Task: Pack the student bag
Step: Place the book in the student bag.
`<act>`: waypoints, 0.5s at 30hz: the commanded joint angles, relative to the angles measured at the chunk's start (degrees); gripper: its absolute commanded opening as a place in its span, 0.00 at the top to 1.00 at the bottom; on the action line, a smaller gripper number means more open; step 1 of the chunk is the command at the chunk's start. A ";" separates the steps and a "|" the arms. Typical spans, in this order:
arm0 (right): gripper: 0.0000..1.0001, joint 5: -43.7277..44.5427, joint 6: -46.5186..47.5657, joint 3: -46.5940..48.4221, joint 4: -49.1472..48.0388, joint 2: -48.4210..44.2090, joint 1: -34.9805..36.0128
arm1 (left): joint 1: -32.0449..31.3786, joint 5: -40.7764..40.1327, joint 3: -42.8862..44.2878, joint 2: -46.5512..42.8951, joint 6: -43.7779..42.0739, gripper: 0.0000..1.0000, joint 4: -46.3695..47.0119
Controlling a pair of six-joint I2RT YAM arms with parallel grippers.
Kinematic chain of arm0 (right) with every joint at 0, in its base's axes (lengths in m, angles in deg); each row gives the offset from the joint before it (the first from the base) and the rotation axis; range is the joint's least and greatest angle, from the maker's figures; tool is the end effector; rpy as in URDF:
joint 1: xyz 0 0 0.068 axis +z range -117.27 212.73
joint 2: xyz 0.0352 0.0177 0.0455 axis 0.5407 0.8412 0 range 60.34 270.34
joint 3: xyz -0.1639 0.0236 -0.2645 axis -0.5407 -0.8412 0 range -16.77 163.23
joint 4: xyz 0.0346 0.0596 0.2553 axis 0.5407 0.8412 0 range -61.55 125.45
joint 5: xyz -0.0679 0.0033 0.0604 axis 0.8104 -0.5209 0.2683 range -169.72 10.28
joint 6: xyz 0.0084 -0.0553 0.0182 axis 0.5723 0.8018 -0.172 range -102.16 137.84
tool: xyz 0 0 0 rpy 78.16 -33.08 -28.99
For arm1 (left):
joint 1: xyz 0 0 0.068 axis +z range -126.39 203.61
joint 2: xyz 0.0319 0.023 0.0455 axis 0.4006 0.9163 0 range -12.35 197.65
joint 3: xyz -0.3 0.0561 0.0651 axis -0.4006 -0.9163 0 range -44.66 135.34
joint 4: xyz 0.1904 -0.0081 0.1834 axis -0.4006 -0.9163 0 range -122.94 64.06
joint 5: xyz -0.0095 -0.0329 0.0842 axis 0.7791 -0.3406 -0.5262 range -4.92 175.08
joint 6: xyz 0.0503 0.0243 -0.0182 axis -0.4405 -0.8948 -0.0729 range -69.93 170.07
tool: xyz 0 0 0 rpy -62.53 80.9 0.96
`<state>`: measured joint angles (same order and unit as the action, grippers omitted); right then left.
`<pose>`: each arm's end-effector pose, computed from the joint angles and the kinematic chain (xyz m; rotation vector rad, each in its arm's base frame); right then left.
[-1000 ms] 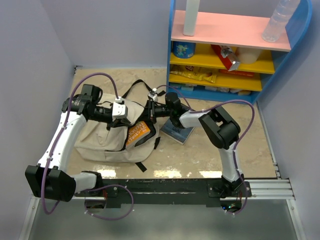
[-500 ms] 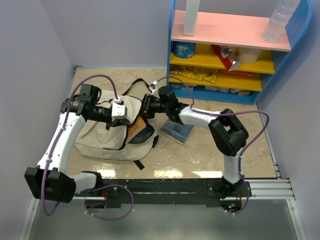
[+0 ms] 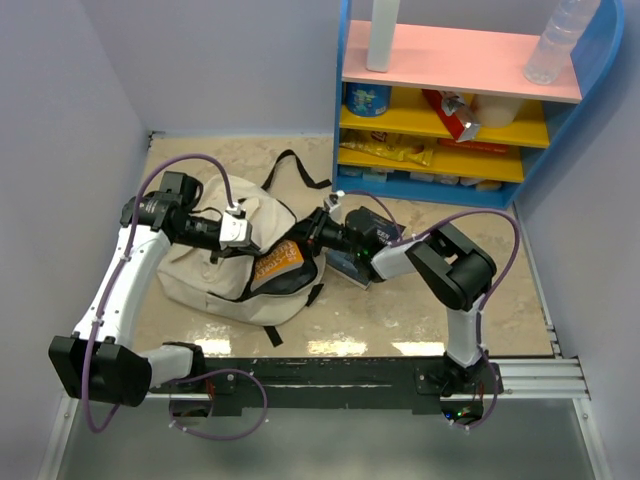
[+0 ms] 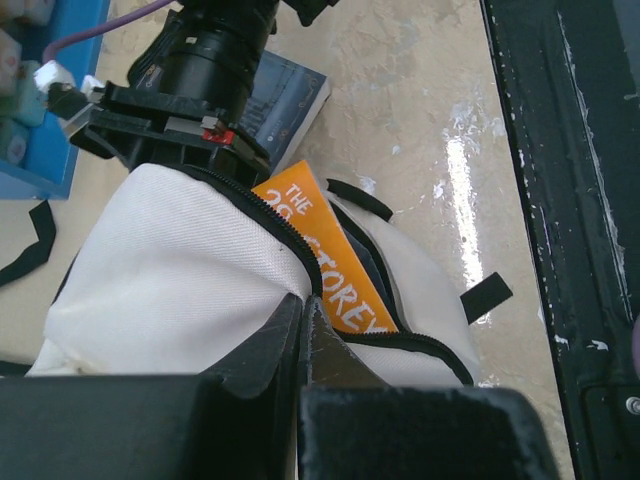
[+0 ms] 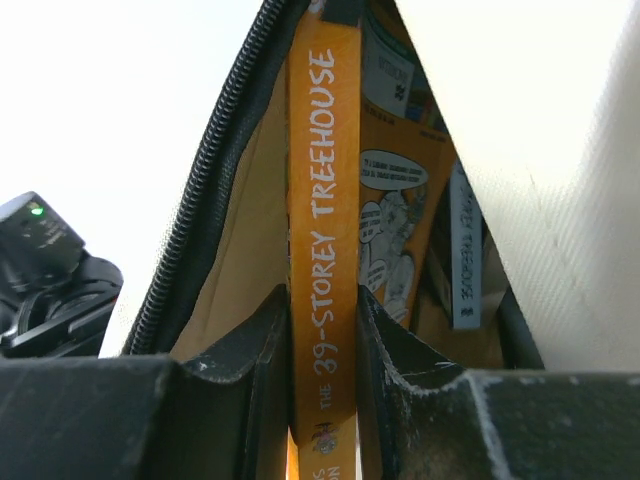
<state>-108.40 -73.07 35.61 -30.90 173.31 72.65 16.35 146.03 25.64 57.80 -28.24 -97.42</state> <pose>0.3123 0.2881 0.2047 0.4138 2.0432 2.0147 0.1887 -0.0616 0.3708 1.6108 1.4345 -0.8234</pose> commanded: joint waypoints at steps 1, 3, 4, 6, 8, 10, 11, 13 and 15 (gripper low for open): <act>1.00 15.21 -7.79 -5.44 -24.59 -6.78 0.41 | -0.47 6.73 2.29 -0.72 -2.56 1.00 -3.93; 1.00 15.42 -7.70 -5.19 -22.06 -7.58 0.77 | -0.55 6.99 2.64 -0.45 -2.12 1.00 -3.93; 1.00 14.55 -8.22 -4.49 -21.43 -7.67 0.77 | -0.64 6.99 2.91 -0.45 -2.20 1.00 -3.93; 1.00 15.76 -9.19 -4.21 -21.42 -8.38 0.95 | -0.56 6.82 3.00 -0.54 -2.21 1.00 -3.93; 1.00 16.99 -9.63 -3.87 -21.68 -8.81 1.30 | -0.55 6.82 3.17 -0.63 -2.21 1.00 -3.93; 1.00 17.09 -8.67 -2.99 -19.67 -8.91 2.26 | -0.55 7.08 3.17 -0.54 -2.21 1.00 -3.93; 1.00 15.61 -8.93 -1.42 -19.57 -8.38 2.44 | -0.55 7.17 3.17 -0.45 -2.21 1.00 -3.93; 1.00 15.15 -13.29 -0.88 -25.09 -5.49 2.97 | -0.55 7.43 3.52 -0.37 -1.94 1.00 -3.93; 1.00 14.80 -15.69 -0.61 -30.00 -3.47 2.97 | -0.55 7.34 3.53 -0.28 -1.85 1.00 -3.93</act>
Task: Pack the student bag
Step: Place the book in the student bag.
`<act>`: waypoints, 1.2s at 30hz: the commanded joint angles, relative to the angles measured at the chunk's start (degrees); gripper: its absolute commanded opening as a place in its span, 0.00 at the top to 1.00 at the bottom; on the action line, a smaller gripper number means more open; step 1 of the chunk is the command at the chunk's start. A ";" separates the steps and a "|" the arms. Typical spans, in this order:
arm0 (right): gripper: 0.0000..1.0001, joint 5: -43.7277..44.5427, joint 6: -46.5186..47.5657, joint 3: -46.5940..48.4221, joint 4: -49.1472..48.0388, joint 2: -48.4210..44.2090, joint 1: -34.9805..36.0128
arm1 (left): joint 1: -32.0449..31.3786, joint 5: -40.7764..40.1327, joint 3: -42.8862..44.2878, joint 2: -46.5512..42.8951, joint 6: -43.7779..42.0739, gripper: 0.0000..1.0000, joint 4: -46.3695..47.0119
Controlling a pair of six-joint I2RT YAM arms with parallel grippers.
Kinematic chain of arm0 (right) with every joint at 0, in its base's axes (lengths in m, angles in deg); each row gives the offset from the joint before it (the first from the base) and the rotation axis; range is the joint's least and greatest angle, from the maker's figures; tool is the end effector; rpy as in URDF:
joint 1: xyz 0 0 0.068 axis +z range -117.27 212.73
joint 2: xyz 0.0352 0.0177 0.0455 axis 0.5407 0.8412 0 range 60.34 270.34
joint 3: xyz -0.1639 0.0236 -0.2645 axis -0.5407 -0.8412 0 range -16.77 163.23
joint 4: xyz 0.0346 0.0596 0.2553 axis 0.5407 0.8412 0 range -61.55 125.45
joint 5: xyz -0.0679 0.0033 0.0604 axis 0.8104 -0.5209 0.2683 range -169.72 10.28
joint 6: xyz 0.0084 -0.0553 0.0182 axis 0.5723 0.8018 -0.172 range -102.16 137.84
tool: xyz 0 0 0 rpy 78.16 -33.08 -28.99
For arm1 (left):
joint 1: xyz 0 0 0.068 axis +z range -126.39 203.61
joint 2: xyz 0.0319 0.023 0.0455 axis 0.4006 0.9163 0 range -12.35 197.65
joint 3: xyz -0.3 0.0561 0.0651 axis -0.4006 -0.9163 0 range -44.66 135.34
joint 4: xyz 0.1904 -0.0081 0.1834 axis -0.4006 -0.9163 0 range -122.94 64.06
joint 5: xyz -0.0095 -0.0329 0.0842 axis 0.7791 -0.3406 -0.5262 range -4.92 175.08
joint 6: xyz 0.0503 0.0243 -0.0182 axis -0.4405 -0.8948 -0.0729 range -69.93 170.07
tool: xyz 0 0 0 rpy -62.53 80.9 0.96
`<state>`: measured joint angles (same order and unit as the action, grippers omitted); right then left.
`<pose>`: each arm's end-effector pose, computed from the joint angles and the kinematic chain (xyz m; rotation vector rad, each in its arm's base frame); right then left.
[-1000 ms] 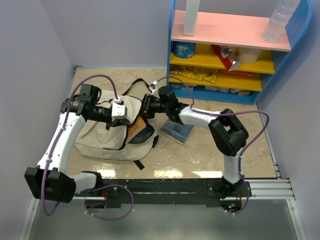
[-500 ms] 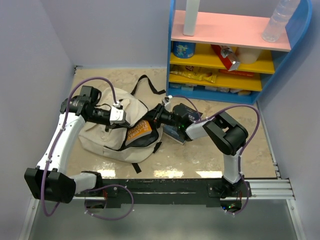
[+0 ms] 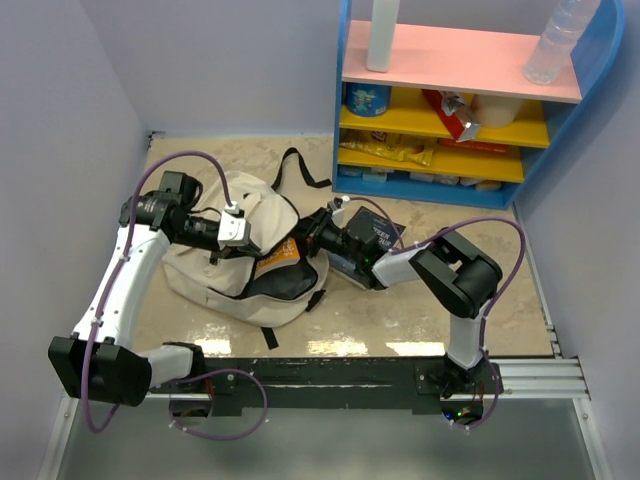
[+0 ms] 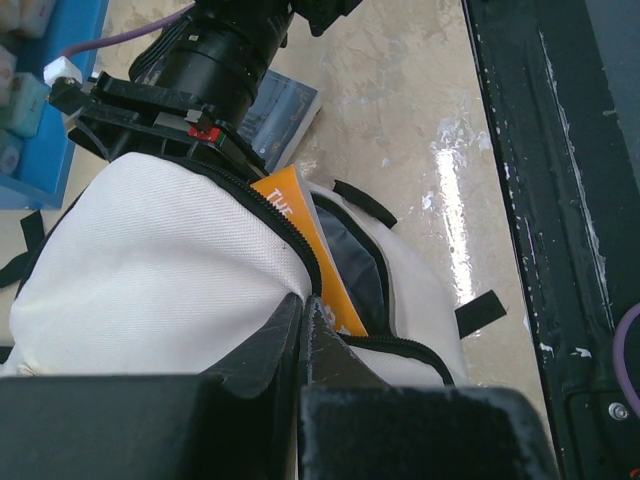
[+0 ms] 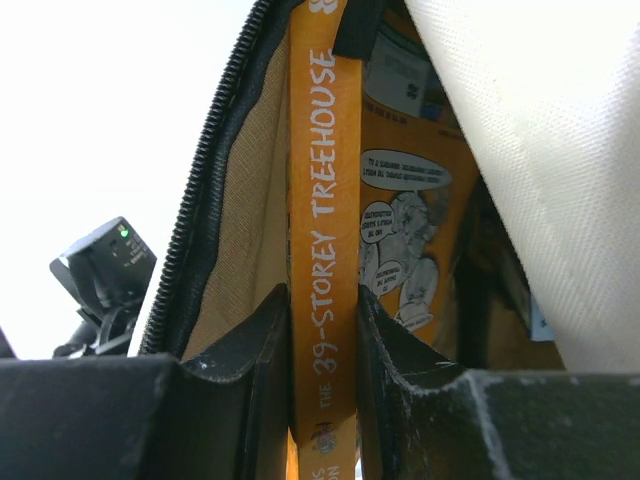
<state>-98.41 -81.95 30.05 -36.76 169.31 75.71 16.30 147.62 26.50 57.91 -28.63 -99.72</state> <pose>0.2849 0.2842 0.2161 0.6398 1.9058 2.0840 0.1856 -0.0619 0.3745 1.5993 1.4284 -0.8659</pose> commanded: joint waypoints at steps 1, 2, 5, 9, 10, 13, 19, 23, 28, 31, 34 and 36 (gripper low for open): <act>1.00 4.12 -7.78 5.03 -24.44 0.63 -0.09 | -0.51 5.66 2.76 -0.30 -1.46 1.00 -1.63; 1.00 3.67 -7.62 4.59 -24.26 0.20 -0.09 | -0.51 5.57 2.76 -0.30 -1.55 1.00 -1.63; 1.00 1.92 -4.72 4.15 -20.32 -2.96 -0.18 | -0.60 4.87 2.50 -0.12 -1.63 1.00 -1.63; 1.00 -0.10 -2.69 3.62 -18.55 -5.08 -0.18 | -0.51 4.78 1.97 0.14 -2.07 1.00 -1.63; 1.00 -0.81 -2.69 3.71 -18.72 -3.95 -0.18 | -0.60 4.87 1.88 0.23 -1.99 1.00 -1.63; 1.00 -3.44 -4.96 5.90 -23.02 -0.70 0.08 | -0.51 5.22 2.23 0.32 -1.81 1.00 -1.63; 1.00 -9.42 -1.42 9.69 -16.93 1.70 0.35 | -0.60 4.96 2.23 0.32 -1.72 1.00 -1.63; 1.00 -3.04 19.60 12.65 22.08 -7.53 0.35 | -0.60 5.13 2.85 0.84 -1.37 1.00 -1.63; 1.00 5.69 27.10 16.36 40.69 -7.90 0.79 | -0.60 5.92 3.37 1.46 -1.29 1.00 -1.63; 1.00 4.11 24.56 16.63 37.54 -1.95 1.23 | -0.69 6.45 4.08 1.81 -0.76 1.00 -1.63; 1.00 5.08 24.46 18.29 36.48 2.71 2.37 | -0.95 6.71 4.52 1.90 -0.41 1.00 -1.54; 1.00 4.99 24.38 19.87 36.65 5.19 2.46 | -1.04 6.98 4.52 1.81 -0.14 1.00 -1.54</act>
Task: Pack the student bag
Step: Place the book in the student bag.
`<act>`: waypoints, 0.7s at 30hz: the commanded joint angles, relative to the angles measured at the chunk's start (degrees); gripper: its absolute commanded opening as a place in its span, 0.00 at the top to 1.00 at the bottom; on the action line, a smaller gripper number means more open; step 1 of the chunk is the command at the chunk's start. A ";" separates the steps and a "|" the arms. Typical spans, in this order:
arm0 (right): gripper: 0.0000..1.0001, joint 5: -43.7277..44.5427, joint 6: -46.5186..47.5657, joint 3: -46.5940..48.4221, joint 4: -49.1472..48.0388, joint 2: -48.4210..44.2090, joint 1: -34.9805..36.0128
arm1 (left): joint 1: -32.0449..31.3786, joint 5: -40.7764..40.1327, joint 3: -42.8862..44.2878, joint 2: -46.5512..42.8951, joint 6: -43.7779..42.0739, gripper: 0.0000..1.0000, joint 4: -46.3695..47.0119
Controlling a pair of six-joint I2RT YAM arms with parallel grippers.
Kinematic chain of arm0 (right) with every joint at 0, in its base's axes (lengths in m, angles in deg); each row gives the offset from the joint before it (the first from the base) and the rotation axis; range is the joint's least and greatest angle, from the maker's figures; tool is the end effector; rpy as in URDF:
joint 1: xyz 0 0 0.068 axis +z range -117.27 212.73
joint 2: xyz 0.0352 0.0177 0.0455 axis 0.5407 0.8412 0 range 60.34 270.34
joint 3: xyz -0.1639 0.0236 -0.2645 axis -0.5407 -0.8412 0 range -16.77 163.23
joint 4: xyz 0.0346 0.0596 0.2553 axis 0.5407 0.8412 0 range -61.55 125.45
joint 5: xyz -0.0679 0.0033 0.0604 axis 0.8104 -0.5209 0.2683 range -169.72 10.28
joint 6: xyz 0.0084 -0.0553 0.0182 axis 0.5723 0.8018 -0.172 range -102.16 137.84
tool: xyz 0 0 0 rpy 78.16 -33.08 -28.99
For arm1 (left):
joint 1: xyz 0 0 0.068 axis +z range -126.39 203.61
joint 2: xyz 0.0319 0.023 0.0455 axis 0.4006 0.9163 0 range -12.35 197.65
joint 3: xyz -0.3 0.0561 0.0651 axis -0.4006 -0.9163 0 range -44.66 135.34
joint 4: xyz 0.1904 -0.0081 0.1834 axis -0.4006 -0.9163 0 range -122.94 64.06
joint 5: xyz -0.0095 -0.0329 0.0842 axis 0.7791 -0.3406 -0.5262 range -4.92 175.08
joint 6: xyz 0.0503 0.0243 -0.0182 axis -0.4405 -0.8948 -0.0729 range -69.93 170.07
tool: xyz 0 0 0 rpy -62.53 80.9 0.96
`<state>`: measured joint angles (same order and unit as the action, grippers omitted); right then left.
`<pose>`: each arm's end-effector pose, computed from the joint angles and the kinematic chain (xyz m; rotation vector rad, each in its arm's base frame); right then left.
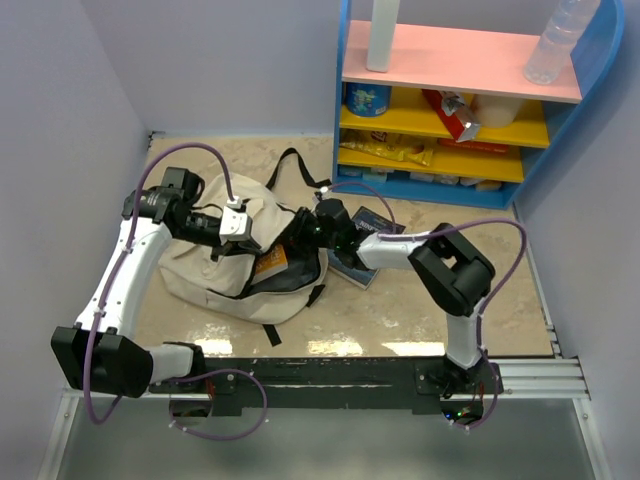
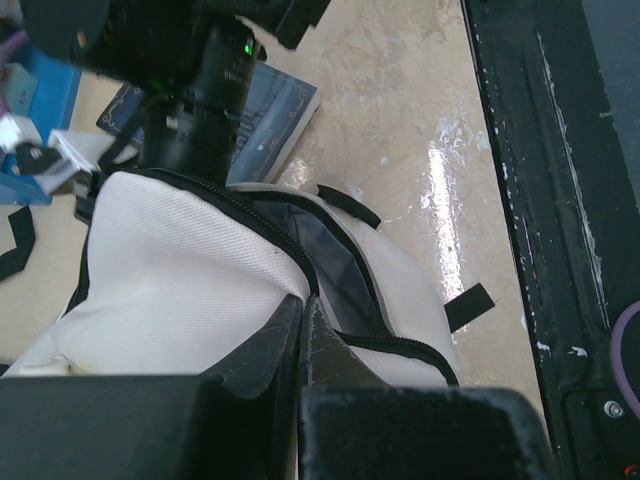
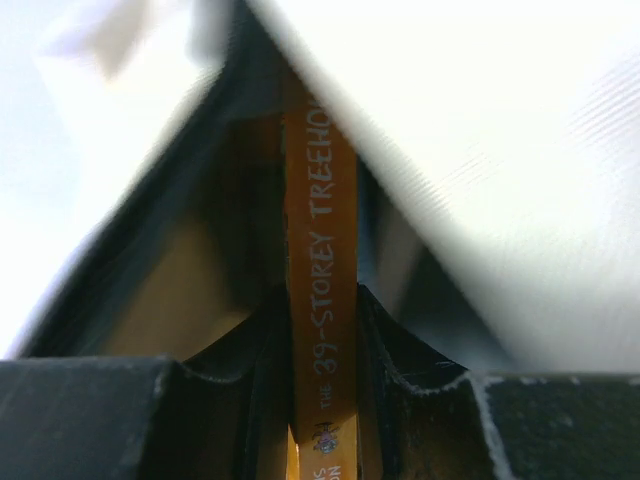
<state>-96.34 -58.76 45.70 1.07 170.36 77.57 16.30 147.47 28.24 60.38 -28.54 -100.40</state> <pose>0.3061 0.3217 0.2173 0.4040 2.2772 1.5652 0.1966 -0.0633 0.3748 1.5965 1.4508 -0.8851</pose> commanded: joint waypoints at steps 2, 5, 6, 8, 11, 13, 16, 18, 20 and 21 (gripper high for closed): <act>1.00 5.00 1.89 6.25 -0.49 6.25 0.77 | -1.13 7.22 2.77 -0.48 -0.23 1.00 -0.87; 1.00 9.39 2.33 8.18 1.88 6.62 1.83 | -1.39 7.31 2.86 -0.57 -0.14 1.00 -0.87; 1.00 10.37 2.33 8.36 1.71 6.44 3.05 | -1.30 7.31 2.94 -0.48 -0.14 1.00 -0.87; 1.00 12.13 2.42 9.68 2.59 6.18 4.20 | -1.30 7.48 3.03 -0.31 -0.23 1.00 -0.87; 1.00 19.68 2.59 11.35 6.97 4.25 7.62 | -1.39 7.83 3.03 -0.13 -0.23 1.00 -0.78; 1.00 24.61 1.98 12.92 11.28 3.63 10.08 | -1.39 8.01 3.03 -0.13 -0.32 1.00 -0.87; 0.74 22.17 3.82 16.60 15.41 5.64 12.20 | -1.48 7.75 2.95 -0.39 -0.41 1.00 -0.95; 0.61 21.20 5.40 16.71 17.69 5.56 12.64 | -1.39 7.49 2.77 -0.57 -0.41 1.00 -0.87; 0.54 19.52 6.28 13.91 17.97 3.28 12.47 | -1.39 7.31 2.60 -0.83 -0.67 1.00 -0.87; 0.49 19.26 7.94 12.59 17.88 1.97 11.86 | -1.39 7.31 2.33 -1.10 -0.76 1.00 -0.87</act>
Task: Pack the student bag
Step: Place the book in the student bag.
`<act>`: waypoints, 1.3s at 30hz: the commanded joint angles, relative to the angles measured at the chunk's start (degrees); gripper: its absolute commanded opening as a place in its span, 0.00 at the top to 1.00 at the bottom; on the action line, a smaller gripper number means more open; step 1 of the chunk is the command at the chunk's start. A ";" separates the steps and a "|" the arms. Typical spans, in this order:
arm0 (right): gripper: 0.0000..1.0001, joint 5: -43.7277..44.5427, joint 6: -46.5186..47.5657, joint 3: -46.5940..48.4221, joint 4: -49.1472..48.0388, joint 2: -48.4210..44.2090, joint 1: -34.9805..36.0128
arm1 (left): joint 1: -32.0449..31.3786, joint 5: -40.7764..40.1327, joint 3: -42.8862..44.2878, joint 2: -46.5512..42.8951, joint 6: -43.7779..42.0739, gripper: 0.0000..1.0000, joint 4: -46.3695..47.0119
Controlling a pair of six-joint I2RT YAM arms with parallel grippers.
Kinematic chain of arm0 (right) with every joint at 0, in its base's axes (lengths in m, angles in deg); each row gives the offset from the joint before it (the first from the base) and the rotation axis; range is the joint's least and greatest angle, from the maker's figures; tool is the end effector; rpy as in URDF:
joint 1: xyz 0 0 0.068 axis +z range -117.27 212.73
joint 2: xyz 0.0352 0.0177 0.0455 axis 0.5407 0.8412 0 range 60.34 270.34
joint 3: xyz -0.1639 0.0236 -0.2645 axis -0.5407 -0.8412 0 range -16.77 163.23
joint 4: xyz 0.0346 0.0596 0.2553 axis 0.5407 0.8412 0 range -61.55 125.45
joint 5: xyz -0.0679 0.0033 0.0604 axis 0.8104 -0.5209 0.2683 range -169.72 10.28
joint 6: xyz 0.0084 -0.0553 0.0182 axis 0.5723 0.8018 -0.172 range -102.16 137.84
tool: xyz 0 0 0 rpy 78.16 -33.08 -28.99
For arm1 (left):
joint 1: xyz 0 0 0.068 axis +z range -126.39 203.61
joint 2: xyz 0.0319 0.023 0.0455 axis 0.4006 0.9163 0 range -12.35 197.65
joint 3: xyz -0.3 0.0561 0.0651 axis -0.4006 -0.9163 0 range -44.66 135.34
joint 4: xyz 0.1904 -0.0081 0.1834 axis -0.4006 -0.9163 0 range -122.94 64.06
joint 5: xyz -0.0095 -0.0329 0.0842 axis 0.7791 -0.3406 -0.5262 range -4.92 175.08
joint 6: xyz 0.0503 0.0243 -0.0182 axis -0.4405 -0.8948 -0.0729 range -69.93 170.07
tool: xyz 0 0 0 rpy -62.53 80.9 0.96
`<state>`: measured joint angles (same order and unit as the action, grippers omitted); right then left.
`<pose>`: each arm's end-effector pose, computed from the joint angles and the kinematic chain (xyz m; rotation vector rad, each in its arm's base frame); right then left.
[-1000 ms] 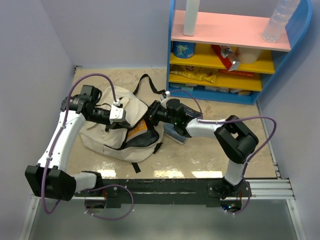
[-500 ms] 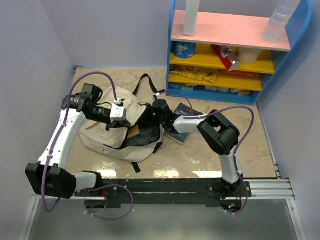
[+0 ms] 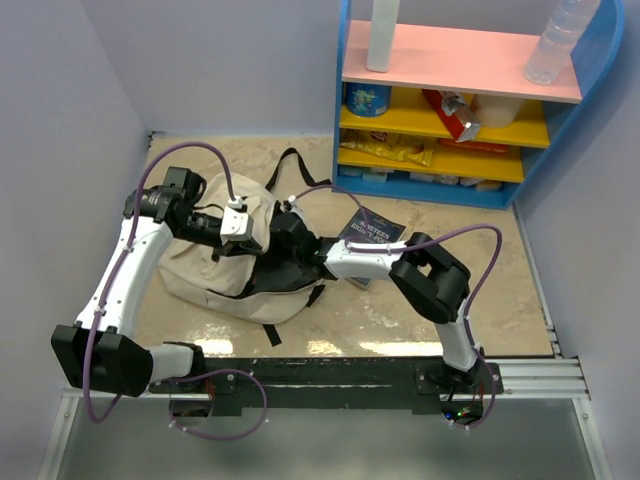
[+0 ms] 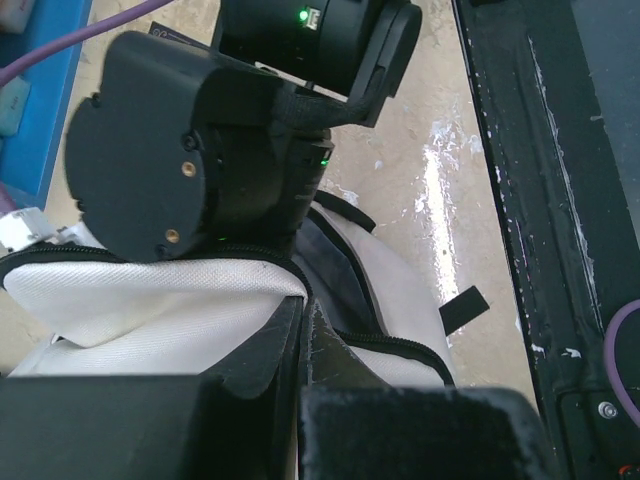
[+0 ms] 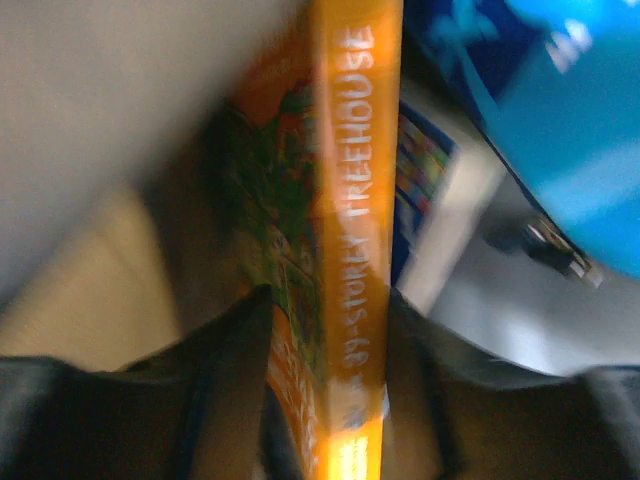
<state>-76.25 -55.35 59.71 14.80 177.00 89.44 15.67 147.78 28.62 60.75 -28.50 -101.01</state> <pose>0.2707 0.4076 0.2192 0.3755 2.2893 1.2698 0.1967 -0.0657 0.3753 1.6013 1.4481 -0.9050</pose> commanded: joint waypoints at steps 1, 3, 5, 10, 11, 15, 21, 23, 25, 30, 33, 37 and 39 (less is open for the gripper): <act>0.47 -1.00 5.15 -4.56 4.16 -7.12 -0.37 | -0.76 6.91 1.78 -1.56 -0.89 1.00 -0.34; 0.46 -1.18 5.69 -8.35 2.07 -9.95 -1.25 | -0.84 6.74 1.52 -1.56 -1.15 1.00 -0.25; 0.52 -1.44 5.51 -13.54 -0.66 -12.67 -1.77 | -0.84 6.82 1.43 -1.38 -1.15 1.00 -0.17; 0.80 -3.38 5.68 -12.53 -4.11 -10.85 -1.95 | -0.76 7.70 1.96 -0.77 -0.80 1.00 -0.25; 0.89 -4.59 6.21 -11.46 -3.76 -9.27 -1.86 | -0.76 7.70 2.13 -0.94 -0.45 1.00 -0.25; 1.00 -5.93 6.57 -8.73 -3.67 -6.89 -1.51 | -0.76 7.00 2.22 -1.47 -0.36 1.00 -0.25; 1.00 -6.71 6.57 -5.30 -2.79 -4.43 -0.72 | -0.76 7.26 2.13 -1.21 -0.36 1.00 0.18; 1.00 -7.33 7.09 -4.77 -1.91 -4.69 -0.63 | -0.76 7.35 2.22 -1.03 -0.36 1.00 0.10; 1.00 -6.90 7.71 -5.56 -1.12 -6.61 -0.98 | -0.76 7.26 2.31 -1.03 -0.36 1.00 0.01; 0.68 -5.75 9.12 -17.73 2.58 -19.69 -8.53 | -0.76 6.48 2.14 -1.29 -0.71 1.00 -0.17; 0.56 -5.31 11.74 -23.21 7.74 -28.49 -14.85 | -0.76 6.47 1.43 -1.38 -0.80 1.00 0.36; 0.37 -3.73 17.10 -26.30 16.44 -36.14 -26.08 | -0.76 7.09 0.47 -1.38 -0.71 1.00 0.89; 0.32 -3.64 20.09 -26.92 21.63 -38.08 -30.58 | -0.67 6.74 0.11 -1.47 -0.80 1.00 0.97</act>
<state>-82.13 -42.45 35.08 25.25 142.75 65.94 15.60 147.91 28.57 60.75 -28.52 -100.83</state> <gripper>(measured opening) 0.638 0.017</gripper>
